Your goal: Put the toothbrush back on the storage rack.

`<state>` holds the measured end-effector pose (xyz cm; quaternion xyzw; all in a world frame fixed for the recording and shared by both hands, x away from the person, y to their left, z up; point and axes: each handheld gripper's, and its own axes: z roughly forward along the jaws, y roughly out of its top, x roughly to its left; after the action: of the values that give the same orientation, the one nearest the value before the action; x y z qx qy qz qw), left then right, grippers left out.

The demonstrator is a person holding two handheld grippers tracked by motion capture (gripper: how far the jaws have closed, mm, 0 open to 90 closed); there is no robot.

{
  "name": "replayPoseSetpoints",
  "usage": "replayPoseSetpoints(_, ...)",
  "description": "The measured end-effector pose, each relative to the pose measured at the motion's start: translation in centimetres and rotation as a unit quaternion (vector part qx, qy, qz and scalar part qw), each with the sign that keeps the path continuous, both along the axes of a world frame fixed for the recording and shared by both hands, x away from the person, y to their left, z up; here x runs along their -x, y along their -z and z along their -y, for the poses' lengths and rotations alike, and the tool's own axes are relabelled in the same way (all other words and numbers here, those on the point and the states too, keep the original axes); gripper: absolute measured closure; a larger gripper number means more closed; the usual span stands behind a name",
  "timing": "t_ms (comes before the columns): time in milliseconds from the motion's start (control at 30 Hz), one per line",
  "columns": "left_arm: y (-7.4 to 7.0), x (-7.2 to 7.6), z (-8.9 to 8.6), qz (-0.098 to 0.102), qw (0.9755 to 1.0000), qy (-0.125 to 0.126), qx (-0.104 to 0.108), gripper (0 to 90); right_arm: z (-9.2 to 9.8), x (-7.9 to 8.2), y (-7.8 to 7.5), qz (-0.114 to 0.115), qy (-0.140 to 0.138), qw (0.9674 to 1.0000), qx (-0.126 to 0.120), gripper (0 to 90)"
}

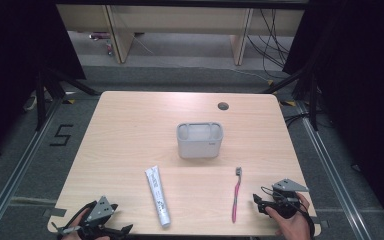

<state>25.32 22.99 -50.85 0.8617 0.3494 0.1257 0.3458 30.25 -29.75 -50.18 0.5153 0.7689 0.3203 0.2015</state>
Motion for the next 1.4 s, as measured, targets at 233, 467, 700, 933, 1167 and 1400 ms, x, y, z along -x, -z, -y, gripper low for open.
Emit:
replayPoseSetpoints(233,0.0,0.0,0.0,0.0,1.0,0.0,0.005,15.5,0.0,0.0,-0.2,0.001,-0.014,0.9999,0.001,22.8)
replayPoseSetpoints(467,-0.2,0.1,0.1,0.003,0.9999,0.004,0.009,15.5,-0.1,0.1,-0.3,-0.006,0.0,0.9999,-0.011,22.9)
replayPoseSetpoints(700,-0.2,-0.1,0.2,0.001,0.9999,0.007,0.011,15.5,0.0,0.1,-0.3,-0.013,-0.01,0.9998,-0.013,23.2)
replayPoseSetpoints(933,-0.1,-0.4,0.6,-0.003,0.9999,0.01,0.013,15.5,-0.4,0.9,-1.3,-0.02,-0.017,0.9995,-0.021,28.6)
replayPoseSetpoints(1167,-0.2,-0.5,0.7,-0.001,0.9998,0.018,0.008,15.5,-1.5,1.0,-2.4,-0.052,-0.032,0.998,-0.015,35.2)
replayPoseSetpoints(1400,-0.1,-0.4,0.9,-0.003,0.9997,0.012,0.021,15.5,-2.2,0.7,-3.0,-0.071,-0.044,0.9965,-0.001,37.3)
